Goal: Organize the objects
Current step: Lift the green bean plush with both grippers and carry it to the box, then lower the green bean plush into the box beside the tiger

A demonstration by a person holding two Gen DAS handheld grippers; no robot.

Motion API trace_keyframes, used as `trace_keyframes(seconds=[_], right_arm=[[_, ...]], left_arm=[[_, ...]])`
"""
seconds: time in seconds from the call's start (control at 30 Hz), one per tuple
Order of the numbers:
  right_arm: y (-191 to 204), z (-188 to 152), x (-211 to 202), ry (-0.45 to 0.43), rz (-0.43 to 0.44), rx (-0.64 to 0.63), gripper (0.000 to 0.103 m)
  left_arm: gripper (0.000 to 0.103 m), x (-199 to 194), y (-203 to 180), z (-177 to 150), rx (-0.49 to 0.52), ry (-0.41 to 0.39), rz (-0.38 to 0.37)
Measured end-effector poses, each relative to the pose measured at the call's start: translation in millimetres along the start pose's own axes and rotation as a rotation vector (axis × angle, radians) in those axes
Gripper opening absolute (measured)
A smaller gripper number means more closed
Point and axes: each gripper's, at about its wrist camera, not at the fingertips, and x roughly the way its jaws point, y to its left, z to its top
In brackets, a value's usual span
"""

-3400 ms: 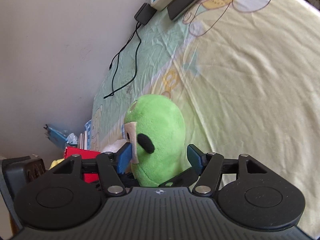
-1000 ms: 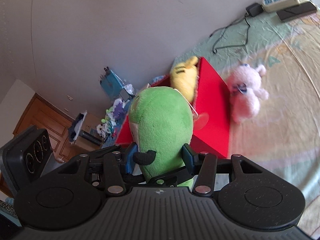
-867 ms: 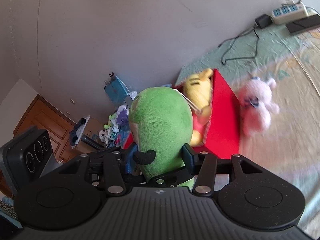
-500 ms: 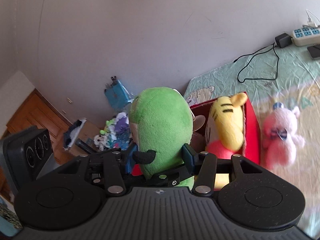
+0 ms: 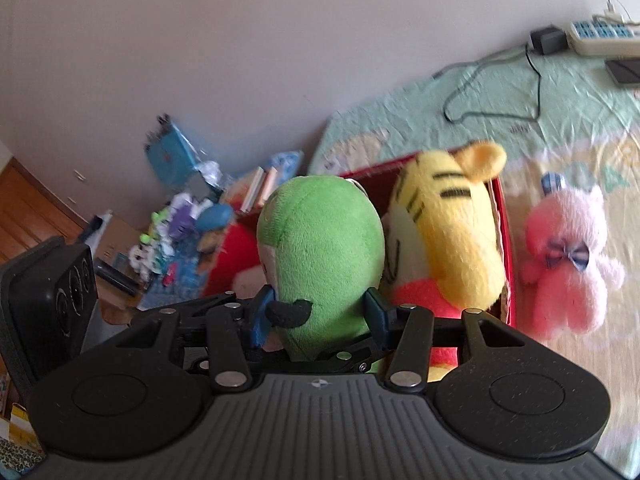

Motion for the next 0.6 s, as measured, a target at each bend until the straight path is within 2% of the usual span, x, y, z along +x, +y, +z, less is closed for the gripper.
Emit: trace_keyframes(seconds=[0.1,0.13,0.23,0.37,0.5,0.6], right_arm=[[6,1,12,0.03,-0.032,-0.023,0.051],[8,1,16,0.038,-0.037,-0.032,0.051],[8,2,32,0.077,-0.01,-0.032,0.051],[6,1,48,0.088,0.014,-0.005,0.051],[2,3,47,0.087,0.027,0.004,0.05],[-7,5,44,0.088,0.039,0.043,0.047]], left_arm=[[0.065,9,7,-4,-0.027,0.025,-0.013],[0.069,12,9,-5,-0.031,0.03,-0.01],[0.074,15,17,-9,-0.044,0.04,0.0],[0.073,23,22,-12,-0.013,0.06,0.1],[0.075,26,30,-8,-0.042,0.065,0.093],[0.081,28,31,-4,-0.057,0.076,0.088]])
